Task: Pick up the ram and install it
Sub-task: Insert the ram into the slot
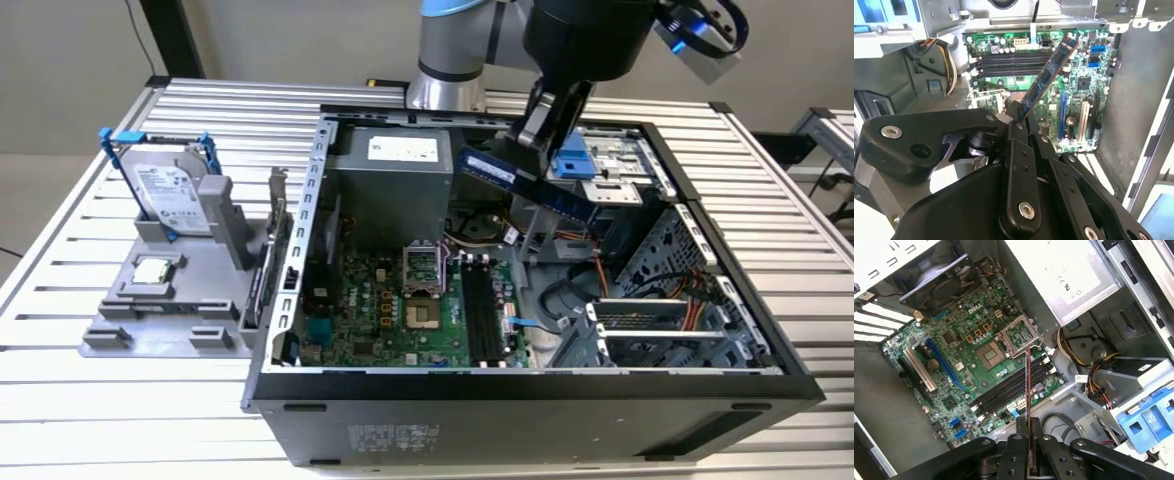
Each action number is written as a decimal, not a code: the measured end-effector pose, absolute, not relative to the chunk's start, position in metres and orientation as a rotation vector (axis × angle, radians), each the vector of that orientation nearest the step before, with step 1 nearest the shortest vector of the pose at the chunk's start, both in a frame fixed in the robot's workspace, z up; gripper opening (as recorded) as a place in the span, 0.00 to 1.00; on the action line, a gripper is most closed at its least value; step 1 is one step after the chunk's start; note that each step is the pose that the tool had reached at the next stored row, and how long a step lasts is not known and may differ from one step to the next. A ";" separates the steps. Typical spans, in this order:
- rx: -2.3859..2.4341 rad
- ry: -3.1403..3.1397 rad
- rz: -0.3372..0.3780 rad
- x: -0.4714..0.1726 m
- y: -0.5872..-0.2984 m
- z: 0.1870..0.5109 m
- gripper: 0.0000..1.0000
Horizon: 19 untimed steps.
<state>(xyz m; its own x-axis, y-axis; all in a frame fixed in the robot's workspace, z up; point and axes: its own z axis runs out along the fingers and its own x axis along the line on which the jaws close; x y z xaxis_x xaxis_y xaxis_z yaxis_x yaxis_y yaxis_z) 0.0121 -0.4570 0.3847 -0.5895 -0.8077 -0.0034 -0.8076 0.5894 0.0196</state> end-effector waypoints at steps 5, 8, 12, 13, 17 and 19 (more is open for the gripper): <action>1.347 -2.832 -0.030 0.012 -0.457 0.385 0.00; 1.303 -2.853 -0.030 0.012 -0.457 0.385 0.00; 1.243 -2.880 -0.030 0.012 -0.457 0.385 0.00; 1.228 -2.886 -0.030 0.012 -0.457 0.385 0.00; 1.168 -2.912 -0.031 0.012 -0.457 0.385 0.00; 1.138 -2.924 -0.031 0.012 -0.457 0.385 0.00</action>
<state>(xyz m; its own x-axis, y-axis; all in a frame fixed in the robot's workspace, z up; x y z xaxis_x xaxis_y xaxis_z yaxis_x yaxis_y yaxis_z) 0.0120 -0.4570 0.3847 -0.7369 -0.6760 -0.0034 -0.6759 0.7367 0.0196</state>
